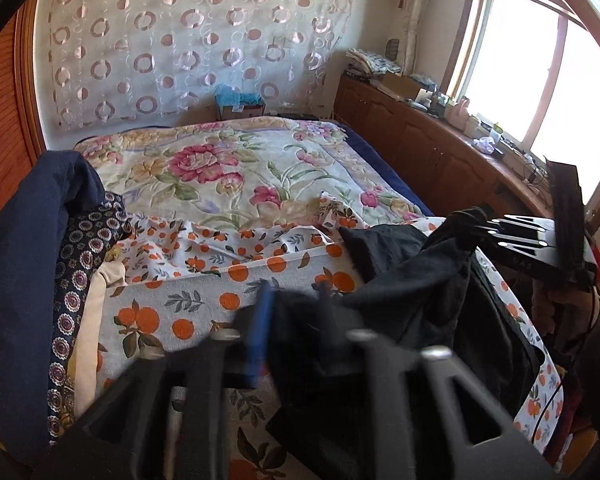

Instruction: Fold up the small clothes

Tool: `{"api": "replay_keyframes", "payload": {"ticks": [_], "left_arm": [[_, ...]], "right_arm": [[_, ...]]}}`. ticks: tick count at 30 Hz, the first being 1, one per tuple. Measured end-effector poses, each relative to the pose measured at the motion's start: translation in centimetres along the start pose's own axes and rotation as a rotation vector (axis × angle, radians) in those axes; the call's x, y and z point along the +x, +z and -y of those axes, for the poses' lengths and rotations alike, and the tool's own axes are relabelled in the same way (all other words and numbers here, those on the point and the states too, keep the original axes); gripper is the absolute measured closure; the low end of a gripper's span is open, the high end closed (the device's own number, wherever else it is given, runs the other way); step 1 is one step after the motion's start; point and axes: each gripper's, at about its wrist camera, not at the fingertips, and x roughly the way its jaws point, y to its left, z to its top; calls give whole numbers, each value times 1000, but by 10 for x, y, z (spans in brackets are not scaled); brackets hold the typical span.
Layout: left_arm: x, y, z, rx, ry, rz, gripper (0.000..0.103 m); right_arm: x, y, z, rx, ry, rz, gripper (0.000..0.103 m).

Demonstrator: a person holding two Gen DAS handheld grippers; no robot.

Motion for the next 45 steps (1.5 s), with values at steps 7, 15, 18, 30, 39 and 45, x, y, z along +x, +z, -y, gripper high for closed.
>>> {"api": "replay_keyframes", "payload": {"ticks": [7,15,18,30,39,45], "left_arm": [[-17,-10,11,22,-12,9,26],[-36,-59,30,-19,-58,-52,26],[-40,-83,40,-43,-90,-83,26],[-47,-130,73,-34,-82,-112,26],[-37,-160,75,-51,-53,-174,26],[-40,-171,76,-42,-37,-175,26]], "right_arm": [[4,8,13,42,-7,9,64],[-48,-46,23,43,38,-13,49],[-64,-79,23,46,73,-72,43],[-99,-139,6,50,97,-105,38],[-93,-150,7,45,28,-141,38],[-84,-154,4,72,31,-162,38]]}}
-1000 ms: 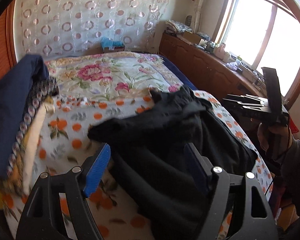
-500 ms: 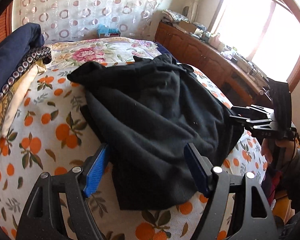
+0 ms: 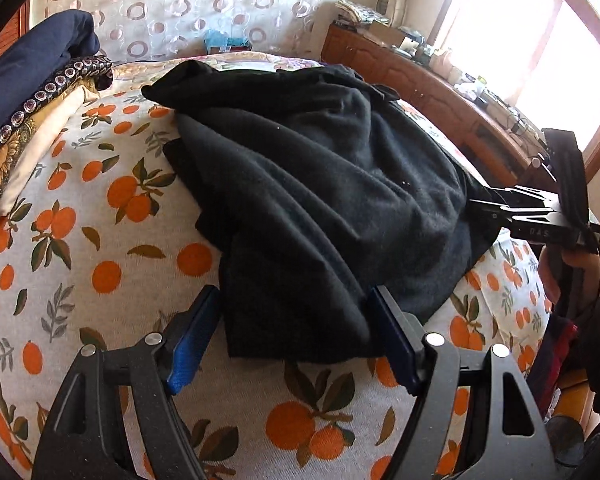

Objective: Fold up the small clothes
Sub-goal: 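Grasp the folded T-shirt edge with the right gripper and lift it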

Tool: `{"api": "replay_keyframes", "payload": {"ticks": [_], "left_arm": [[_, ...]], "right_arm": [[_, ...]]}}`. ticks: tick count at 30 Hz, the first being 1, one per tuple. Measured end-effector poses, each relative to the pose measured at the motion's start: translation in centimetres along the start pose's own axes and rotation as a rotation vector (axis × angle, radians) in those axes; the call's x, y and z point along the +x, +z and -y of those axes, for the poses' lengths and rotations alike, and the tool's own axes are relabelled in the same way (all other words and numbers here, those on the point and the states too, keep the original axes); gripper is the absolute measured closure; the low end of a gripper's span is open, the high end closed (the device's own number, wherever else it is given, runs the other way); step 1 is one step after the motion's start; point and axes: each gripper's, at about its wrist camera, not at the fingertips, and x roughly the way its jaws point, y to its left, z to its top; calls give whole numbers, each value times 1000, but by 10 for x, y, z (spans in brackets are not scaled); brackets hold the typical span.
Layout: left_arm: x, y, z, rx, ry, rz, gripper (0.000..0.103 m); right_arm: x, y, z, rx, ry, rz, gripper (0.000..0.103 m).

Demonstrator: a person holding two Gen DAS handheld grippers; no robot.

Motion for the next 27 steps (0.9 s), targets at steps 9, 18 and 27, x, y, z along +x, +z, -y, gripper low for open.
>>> {"api": "replay_keyframes", "payload": {"ticks": [9,18,27], "left_arm": [[-17,0,-5,-34,-2,47,26],[-29,4,-5,-37,-6,85,26],[-28,4,-4,-30,4,81,26]], "right_arm": [[2,-5,-5,14,-4,33,56],[-17,8,-6,58,40,68,92],[-20,4,-14,31,4,64,92]]}}
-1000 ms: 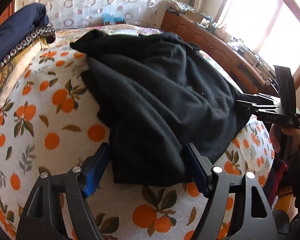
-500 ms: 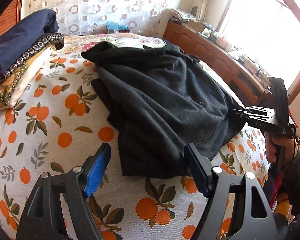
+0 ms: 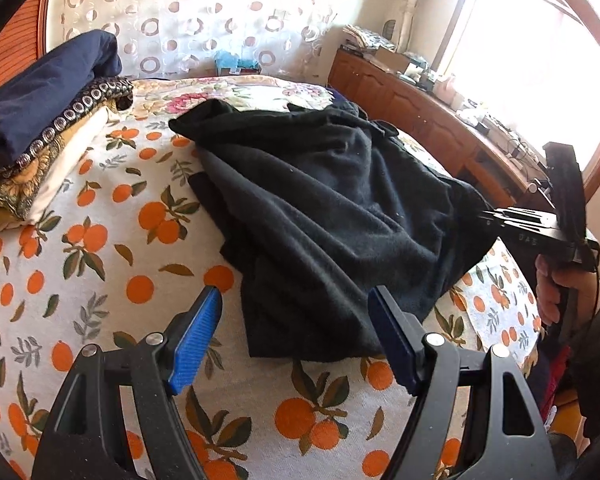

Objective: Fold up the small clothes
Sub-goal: 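Grasp the folded T-shirt edge with the right gripper and lift it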

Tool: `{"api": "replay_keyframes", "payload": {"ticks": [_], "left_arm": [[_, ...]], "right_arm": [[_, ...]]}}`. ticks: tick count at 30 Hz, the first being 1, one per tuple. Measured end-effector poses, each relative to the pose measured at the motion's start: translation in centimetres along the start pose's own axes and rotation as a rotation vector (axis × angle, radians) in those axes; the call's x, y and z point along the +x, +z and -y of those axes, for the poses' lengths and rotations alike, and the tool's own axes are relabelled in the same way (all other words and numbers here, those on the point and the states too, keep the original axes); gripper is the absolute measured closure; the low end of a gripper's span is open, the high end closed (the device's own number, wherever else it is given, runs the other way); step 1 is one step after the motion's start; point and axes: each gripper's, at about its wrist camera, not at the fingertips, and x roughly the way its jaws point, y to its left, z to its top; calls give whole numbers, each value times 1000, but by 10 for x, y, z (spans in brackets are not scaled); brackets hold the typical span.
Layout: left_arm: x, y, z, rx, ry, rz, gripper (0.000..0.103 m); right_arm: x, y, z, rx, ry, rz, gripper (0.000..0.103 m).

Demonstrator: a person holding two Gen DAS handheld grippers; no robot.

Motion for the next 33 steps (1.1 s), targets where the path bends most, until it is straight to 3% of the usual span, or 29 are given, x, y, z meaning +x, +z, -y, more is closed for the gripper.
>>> {"api": "replay_keyframes", "payload": {"ticks": [11,17,21,26,31,33], "left_arm": [[18,-7,-1,-30,-25,-51,31],[7,-11,-7,-65,-27,-28,31],[-18,-15,-19,-94,-10,20,31],[-52,-28,-40,-125,41,65,31],[-83,-48,-68,-181,100,93,31],[-94,-57,-79,-202,117,102,31]], "right_arm": [[8,0,6,12,8,-16,92],[-24,31,-4,16,45,112,92],[-43,69,-39,-54,108,190,92],[-49,106,-116,-184,240,239,92],[-47,82,-201,-357,419,147,92],[-42,64,-212,-377,459,87,92]]}}
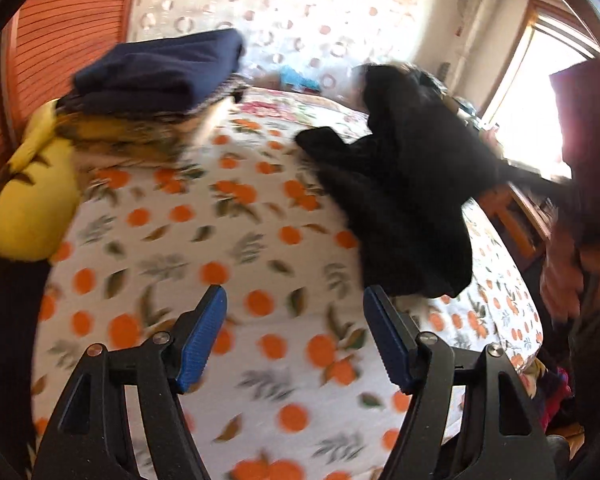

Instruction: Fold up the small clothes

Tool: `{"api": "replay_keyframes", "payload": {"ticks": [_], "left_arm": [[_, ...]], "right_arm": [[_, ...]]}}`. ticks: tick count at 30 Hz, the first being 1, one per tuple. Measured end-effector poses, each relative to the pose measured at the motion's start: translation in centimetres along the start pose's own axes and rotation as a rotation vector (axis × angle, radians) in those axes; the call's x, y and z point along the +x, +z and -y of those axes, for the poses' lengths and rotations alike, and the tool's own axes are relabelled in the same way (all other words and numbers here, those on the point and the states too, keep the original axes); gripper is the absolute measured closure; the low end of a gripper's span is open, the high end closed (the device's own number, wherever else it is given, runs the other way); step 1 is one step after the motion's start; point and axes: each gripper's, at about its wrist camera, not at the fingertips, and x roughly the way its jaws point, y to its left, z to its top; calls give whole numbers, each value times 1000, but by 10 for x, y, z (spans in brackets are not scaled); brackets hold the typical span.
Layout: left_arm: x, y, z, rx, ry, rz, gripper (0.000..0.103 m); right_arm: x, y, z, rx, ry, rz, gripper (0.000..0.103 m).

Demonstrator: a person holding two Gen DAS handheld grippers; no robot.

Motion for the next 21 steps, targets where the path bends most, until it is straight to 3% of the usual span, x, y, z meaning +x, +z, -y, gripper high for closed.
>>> {"api": "replay_keyframes", "payload": {"ticks": [5,9,12,14,17,21], "left_arm": [[-9,-7,-16,-16,16,10,31],[-6,-3,-9,-8,-4,14,31],[-5,7,8,14,-32,30,31],[-6,16,19,27,-55,45,31],[-5,31,40,56,-89,71,31],[10,45,68,101,-117,67,31]], "right_arm": [[14,-33,-7,42,43,-90,92],[20,-30,5,83,37,-117,92],[7,-29,13,105,-2,-101,72],[-17,-35,17,99,-25,-57,53],[-46,-39,24,102,-68,-14,50],[-65,-46,57,129,-208,19,48]]}}
